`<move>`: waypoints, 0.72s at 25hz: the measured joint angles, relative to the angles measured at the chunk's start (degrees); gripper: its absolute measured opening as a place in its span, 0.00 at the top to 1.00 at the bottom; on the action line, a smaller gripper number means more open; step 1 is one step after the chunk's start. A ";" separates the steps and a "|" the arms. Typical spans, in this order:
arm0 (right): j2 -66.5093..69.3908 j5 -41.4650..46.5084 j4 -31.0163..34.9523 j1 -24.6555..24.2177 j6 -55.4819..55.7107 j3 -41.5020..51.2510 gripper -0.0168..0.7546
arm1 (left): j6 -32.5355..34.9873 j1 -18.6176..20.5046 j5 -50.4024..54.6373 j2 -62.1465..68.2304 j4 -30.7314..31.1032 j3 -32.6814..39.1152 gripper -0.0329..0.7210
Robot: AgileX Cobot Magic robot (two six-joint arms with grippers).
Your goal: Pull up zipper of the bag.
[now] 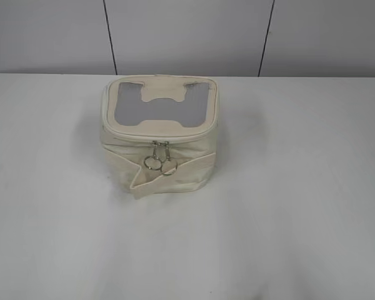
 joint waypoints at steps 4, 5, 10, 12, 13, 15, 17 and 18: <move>-6.24 -0.06 -1.25 0.00 0.38 1.51 0.20 | -0.41 0.40 -1.43 0.22 0.93 3.87 0.34; -7.14 -0.06 -1.38 0.00 0.38 1.65 0.21 | -0.41 0.46 -3.06 0.41 0.96 4.31 0.34; -8.16 -4.08 -1.94 0.00 0.44 3.42 0.23 | -0.41 0.57 -5.77 0.59 1.43 5.64 0.34; -8.16 -4.85 -2.33 0.00 0.44 3.77 0.23 | -0.41 0.57 -5.90 0.59 1.43 5.64 0.35; -8.16 -4.99 -2.40 0.00 0.44 3.83 0.23 | -0.41 0.57 -5.90 0.59 1.43 5.64 0.35; -8.16 -5.12 -2.58 0.00 0.44 3.83 0.24 | -0.41 0.57 -5.94 0.59 1.43 5.64 0.37; -8.16 -5.16 -2.58 0.00 0.44 3.83 0.26 | -0.41 0.57 -5.94 0.59 1.43 5.64 0.38; -8.16 -5.16 -2.58 0.00 0.44 3.83 0.26 | -0.41 0.57 -5.94 0.59 1.43 5.64 0.38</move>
